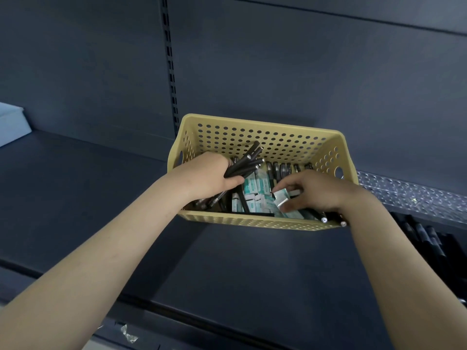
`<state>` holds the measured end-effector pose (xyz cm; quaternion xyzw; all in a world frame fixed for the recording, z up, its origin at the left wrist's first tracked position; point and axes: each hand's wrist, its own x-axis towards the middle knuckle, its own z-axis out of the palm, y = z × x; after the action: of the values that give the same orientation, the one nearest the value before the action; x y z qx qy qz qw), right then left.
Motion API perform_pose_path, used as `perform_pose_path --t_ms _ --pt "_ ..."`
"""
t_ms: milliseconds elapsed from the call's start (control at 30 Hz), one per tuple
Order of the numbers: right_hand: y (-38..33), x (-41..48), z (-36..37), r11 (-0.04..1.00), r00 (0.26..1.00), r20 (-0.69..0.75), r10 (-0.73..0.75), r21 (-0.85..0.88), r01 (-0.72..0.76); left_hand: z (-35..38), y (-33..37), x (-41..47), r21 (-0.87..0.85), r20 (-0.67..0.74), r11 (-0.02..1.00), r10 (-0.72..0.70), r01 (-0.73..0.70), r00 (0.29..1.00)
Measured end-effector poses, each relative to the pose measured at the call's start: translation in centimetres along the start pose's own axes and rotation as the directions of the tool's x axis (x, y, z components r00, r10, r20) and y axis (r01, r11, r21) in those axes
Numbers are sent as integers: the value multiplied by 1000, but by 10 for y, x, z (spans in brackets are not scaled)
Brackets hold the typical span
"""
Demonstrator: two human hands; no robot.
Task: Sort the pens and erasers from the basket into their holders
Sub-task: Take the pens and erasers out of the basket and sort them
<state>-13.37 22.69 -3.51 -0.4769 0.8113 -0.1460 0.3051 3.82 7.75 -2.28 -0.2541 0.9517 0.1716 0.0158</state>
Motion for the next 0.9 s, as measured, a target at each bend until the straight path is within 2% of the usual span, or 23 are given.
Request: perform_pose_path --t_ms 100,167,300,467,600,733,900 --pt "-1 2 -1 999 999 -32 -35 -25 35 -3 0 2 -28 -13 1000 -9 9 1000" --pt "-1 2 -2 997 991 -106 -82 -10 81 -5 0 2 -73 -27 997 15 -17 1000" --pt "-3 1 -6 979 947 -303 -106 136 153 -8 -2 4 -197 -83 976 81 -96 993" --pt "-5 6 -12 935 855 -516 -58 273 228 -12 -5 11 -298 -89 950 63 -87 994" --pt "-12 5 -16 853 840 -541 -37 420 308 -19 -5 15 -357 -95 931 42 -74 995" --pt "-16 11 -18 790 848 -530 25 530 308 -24 -8 23 -440 -169 896 -23 -54 985" --pt "-21 18 -21 656 854 -506 120 686 314 -28 -10 31 -494 -256 867 -69 -69 964"
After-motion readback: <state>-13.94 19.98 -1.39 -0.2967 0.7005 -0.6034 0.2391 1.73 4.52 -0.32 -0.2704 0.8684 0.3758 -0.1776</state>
